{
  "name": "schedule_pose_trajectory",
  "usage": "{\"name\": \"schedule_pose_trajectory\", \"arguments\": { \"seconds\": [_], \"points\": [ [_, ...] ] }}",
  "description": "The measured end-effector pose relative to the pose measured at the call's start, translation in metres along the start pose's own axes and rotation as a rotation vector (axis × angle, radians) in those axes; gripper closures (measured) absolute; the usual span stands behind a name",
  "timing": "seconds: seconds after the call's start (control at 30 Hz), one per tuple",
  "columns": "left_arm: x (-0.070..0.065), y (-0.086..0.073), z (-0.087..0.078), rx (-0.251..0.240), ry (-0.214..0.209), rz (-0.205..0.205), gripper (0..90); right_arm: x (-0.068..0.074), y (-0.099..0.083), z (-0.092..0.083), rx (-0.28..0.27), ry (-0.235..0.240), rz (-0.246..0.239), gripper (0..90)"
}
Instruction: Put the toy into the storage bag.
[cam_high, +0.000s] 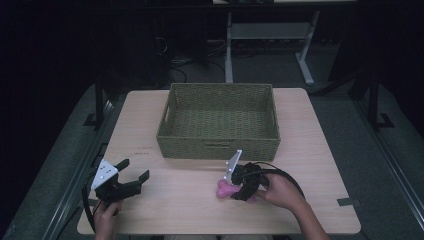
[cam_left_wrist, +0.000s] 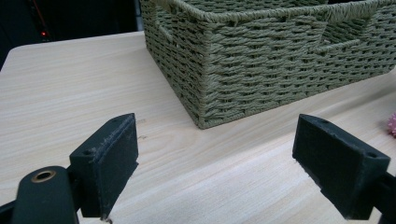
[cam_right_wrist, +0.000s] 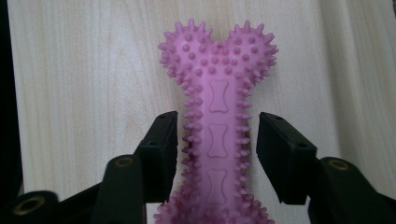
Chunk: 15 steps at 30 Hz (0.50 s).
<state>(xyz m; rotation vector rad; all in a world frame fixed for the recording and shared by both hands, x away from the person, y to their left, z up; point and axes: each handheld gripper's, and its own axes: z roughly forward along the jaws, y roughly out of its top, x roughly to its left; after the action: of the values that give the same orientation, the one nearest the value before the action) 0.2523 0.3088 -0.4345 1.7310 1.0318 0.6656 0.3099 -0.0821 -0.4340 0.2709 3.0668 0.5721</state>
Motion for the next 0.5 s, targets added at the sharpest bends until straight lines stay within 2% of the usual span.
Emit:
{"name": "schedule_pose_trajectory", "arguments": {
  "seconds": [0.33, 0.5],
  "points": [
    [0.0001, 0.0000, 0.0003, -0.002, -0.002, -0.004, 13.8, 0.0032, 0.0008, 0.0047, 0.031, -0.009, -0.031, 54.6],
    [0.0003, 0.0000, -0.0004, -0.003, -0.003, -0.002, 13.8, 0.0022, 0.0006, 0.0043, 0.031, -0.006, -0.027, 57.0]
  ]
}}
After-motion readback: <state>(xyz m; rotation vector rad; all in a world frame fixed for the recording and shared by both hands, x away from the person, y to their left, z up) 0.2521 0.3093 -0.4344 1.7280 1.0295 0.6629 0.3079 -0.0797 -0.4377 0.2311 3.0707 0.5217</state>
